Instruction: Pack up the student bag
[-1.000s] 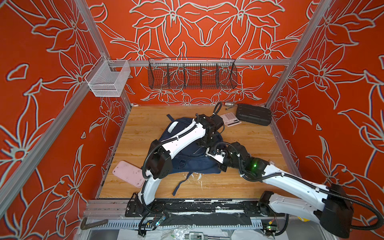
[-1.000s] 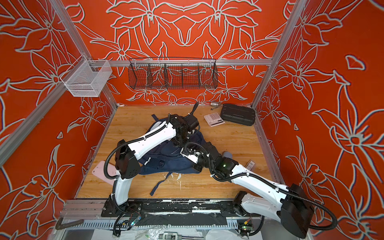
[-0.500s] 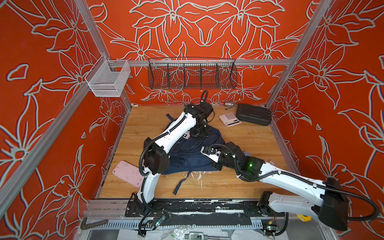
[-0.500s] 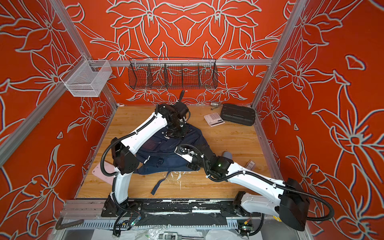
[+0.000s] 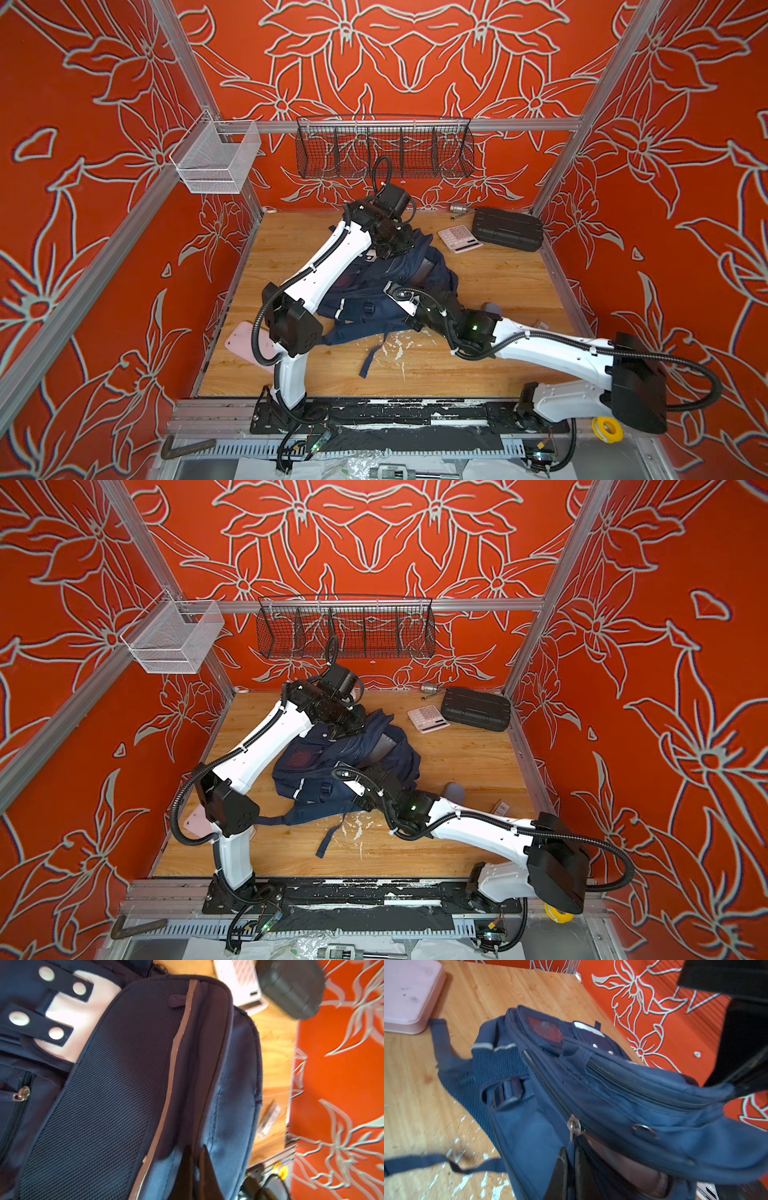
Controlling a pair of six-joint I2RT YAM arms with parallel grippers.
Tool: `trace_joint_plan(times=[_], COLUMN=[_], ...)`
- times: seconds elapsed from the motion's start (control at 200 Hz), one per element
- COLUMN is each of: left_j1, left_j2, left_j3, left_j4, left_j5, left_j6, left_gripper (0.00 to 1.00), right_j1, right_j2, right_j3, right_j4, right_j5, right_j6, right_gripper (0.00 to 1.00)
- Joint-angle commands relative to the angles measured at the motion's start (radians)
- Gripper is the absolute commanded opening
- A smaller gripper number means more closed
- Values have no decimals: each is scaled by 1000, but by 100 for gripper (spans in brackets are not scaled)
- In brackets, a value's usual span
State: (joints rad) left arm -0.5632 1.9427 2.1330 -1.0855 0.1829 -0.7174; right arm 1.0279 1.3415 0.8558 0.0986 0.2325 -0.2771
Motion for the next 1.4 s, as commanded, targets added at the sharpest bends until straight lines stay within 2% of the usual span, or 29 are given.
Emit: trace_joint_plan(times=[0.0,0.15,0.335,0.515,0.691,0.886,0.926,1.041,1.096,1.151,1.271,1.396], left_j1=[1,1,6,9,11,23,30,61,81,101,149,164], left_j2=[-49,-53,-52,-53,-58,-92,-106,-182,-229,-276,-340,-347], left_j3=[-10,-16,42,44,50,41,31,-86,-179,-279,-436,-470], left_j4=[247,289,273,294,302,219,192,180,226,292,407,426], left_j5=[40,35,19,50,76,95,100,116,142,173,263,303], left_j6=[-112,-144,-136,-153,-143,-6,34,115,138,156,172,204], left_gripper=[0,0,0,0,0,0,0,0,0,0,0,0], right_j1=[37,43,43,43,42,36,32,12,-3,-7,-21,-55], right_j2=[59,115,168,223,264,227,206,114,45,-11,-104,-198], right_j3=[50,49,53,98,141,148,144,106,72,49,58,96], right_j4=[130,233,221,178,182,166,149,103,102,102,1,-152], right_j5=[-35,-102,-223,-316,-309,-219,-199,-199,-281,-312,-328,-225], right_j6=[24,7,-20,-12,25,89,105,148,144,150,153,217], right_gripper=[0,0,0,0,0,0,4,26,39,49,55,59])
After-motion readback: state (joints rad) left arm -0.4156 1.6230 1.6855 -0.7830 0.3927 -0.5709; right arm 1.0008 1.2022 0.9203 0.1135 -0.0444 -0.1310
